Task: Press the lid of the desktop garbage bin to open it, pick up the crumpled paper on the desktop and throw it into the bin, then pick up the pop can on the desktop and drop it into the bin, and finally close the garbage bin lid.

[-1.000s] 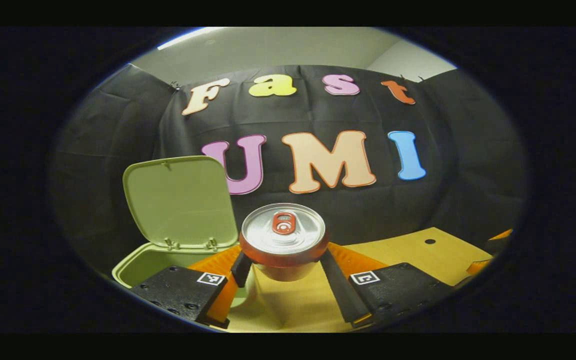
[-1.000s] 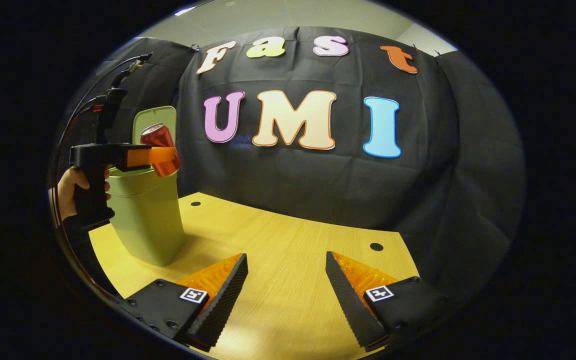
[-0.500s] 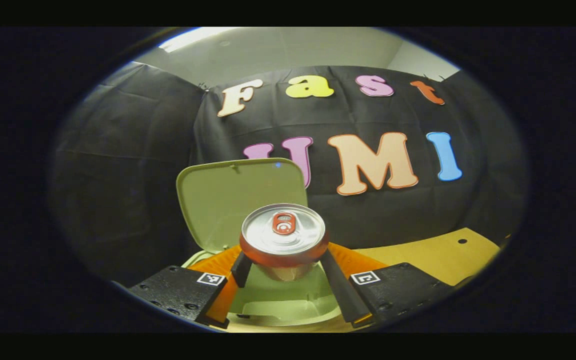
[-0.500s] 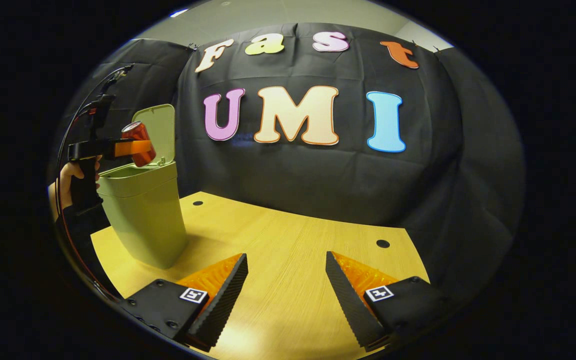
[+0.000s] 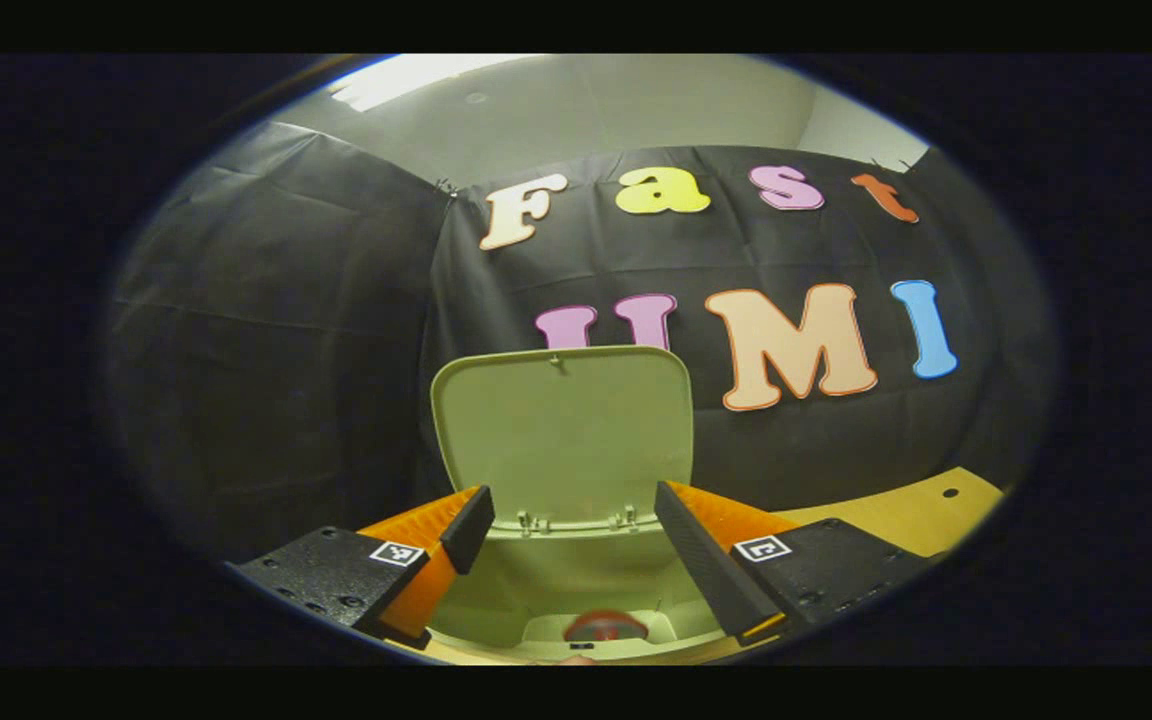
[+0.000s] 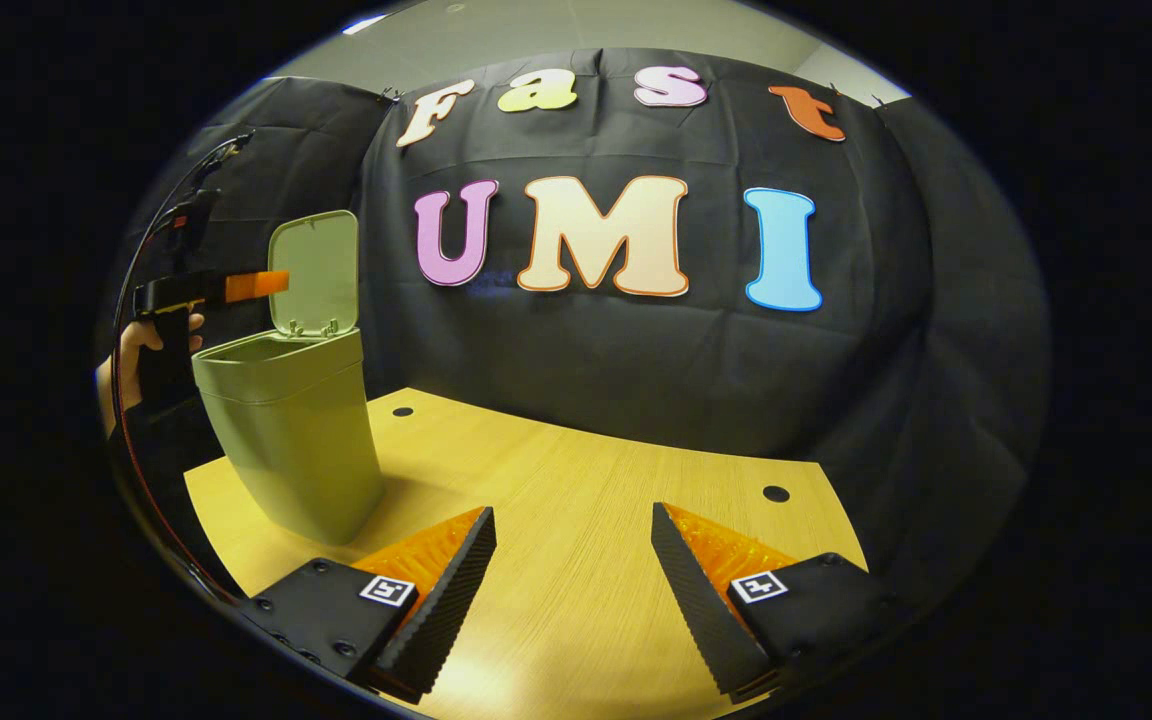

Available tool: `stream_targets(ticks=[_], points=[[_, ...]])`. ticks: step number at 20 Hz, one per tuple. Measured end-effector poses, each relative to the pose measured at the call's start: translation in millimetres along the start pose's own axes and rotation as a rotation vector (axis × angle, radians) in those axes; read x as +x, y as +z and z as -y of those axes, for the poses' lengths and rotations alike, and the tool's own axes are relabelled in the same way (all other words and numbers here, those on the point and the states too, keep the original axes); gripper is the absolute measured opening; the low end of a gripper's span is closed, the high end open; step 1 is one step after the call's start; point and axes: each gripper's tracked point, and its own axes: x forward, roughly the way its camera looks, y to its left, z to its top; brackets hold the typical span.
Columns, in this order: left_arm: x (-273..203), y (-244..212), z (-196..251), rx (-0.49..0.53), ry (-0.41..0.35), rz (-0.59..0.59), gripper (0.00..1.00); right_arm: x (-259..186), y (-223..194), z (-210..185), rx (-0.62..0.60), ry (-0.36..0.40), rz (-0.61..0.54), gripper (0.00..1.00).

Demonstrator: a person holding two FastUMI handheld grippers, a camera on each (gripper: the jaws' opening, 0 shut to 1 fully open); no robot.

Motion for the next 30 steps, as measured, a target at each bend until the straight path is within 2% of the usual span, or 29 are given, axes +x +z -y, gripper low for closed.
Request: stream_targets(ticks=[1, 3, 4, 7, 8, 12, 13, 15, 16, 17, 18, 19, 24, 26, 28, 29, 30], points=[[0, 7, -1, 0.01, -0.001, 0.013, 0.96, 0, 1, -1, 0.004, -0.001, 0.002, 0.99], [5, 20, -6, 0.026, 0.002, 0.043, 0.99, 0, 3, -5, 0.017, -0.004, 0.007, 0.99], [6, 26, -6, 0.026, -0.002, 0.054, 0.95, -2, 4, -6, 0.02, -0.007, 0.012, 0.99], [15, 51, -7, -0.006, -0.022, 0.09, 0.95, -3, 5, -7, 0.021, -0.024, 0.02, 0.99], [19, 58, -8, -0.012, -0.026, 0.1, 0.99, -3, 4, -8, 0.023, -0.031, 0.019, 0.99], [34, 93, -16, -0.013, -0.036, 0.16, 0.99, -6, -1, -9, 0.048, -0.061, 0.014, 0.99], [39, 101, -18, -0.011, -0.038, 0.175, 0.95, -8, -2, -9, 0.051, -0.07, 0.013, 0.99], [51, 115, -23, -0.017, -0.043, 0.19, 0.99, -10, -4, -8, 0.055, -0.087, 0.012, 0.99], [59, 118, -25, -0.023, -0.045, 0.187, 0.99, -12, -4, -8, 0.059, -0.096, 0.011, 0.99], [66, 121, -28, -0.028, -0.04, 0.18, 0.94, -13, -4, -8, 0.064, -0.104, 0.011, 0.99], [73, 122, -33, -0.031, -0.033, 0.174, 0.94, -13, -5, -7, 0.068, -0.11, 0.01, 0.99], [81, 124, -37, -0.037, -0.027, 0.168, 0.99, -15, -6, -7, 0.072, -0.118, 0.009, 0.99], [112, 103, -26, -0.069, -0.091, 0.058, 0.99, -19, -16, -5, 0.088, -0.142, -0.009, 0.99], [115, 93, -23, -0.064, -0.106, 0.008, 0.95, -18, -17, -5, 0.087, -0.142, -0.014, 0.99], [112, 97, -22, -0.066, -0.116, 0.018, 0.99, -17, -16, -5, 0.083, -0.139, -0.014, 0.99], [109, 97, -20, -0.065, -0.121, 0.007, 0.95, -17, -16, -4, 0.082, -0.135, -0.014, 0.99], [106, 94, -19, -0.062, -0.121, -0.005, 0.98, -15, -16, -4, 0.083, -0.13, -0.016, 0.99]])
